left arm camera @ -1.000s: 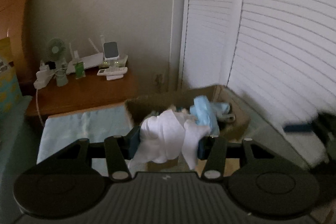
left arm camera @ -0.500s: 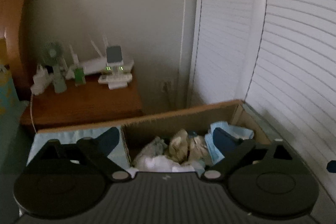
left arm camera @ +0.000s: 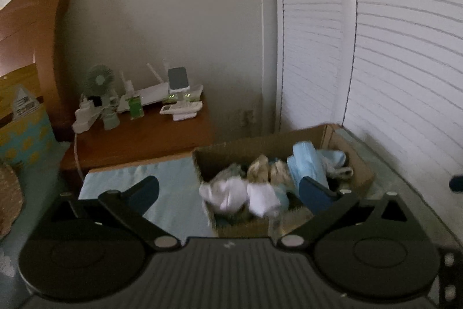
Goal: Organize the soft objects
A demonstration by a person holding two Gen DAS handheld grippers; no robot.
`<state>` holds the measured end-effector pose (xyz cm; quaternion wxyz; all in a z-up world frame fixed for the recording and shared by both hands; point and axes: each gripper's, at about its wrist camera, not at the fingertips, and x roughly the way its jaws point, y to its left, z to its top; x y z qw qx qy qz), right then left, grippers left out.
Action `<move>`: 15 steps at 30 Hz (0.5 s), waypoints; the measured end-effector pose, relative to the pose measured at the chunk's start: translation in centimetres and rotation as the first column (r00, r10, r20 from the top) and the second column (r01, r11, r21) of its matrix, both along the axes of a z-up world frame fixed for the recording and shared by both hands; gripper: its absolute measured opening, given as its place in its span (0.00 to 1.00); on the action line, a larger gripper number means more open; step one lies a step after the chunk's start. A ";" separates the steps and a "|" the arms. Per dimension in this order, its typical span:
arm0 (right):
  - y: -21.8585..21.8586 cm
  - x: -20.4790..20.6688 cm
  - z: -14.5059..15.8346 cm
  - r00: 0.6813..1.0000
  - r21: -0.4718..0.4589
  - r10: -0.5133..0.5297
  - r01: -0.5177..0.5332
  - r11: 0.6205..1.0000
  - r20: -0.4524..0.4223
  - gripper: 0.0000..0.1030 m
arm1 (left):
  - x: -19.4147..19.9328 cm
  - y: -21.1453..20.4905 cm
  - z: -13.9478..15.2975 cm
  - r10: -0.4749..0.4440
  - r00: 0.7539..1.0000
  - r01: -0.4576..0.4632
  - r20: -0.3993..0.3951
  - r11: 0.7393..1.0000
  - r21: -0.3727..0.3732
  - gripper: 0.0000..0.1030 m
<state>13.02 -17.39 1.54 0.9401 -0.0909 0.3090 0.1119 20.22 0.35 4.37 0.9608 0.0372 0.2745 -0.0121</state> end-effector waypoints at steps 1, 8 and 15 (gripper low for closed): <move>-0.1 -0.1 0.1 1.000 0.004 -0.013 0.013 1.000 -0.007 1.00 | -0.6 0.0 0.0 0.000 1.000 0.000 -0.009 1.000 0.006 0.99; -0.1 -1.0 0.1 0.990 0.014 -0.109 0.111 0.994 -0.090 1.00 | -5.7 -0.4 0.4 0.075 0.995 -0.075 -0.067 0.997 0.013 0.99; 0.6 -2.8 0.7 0.985 0.024 -0.122 0.125 0.992 -0.124 1.00 | -8.7 -0.6 1.3 0.127 0.981 -0.128 -0.146 0.992 0.000 0.99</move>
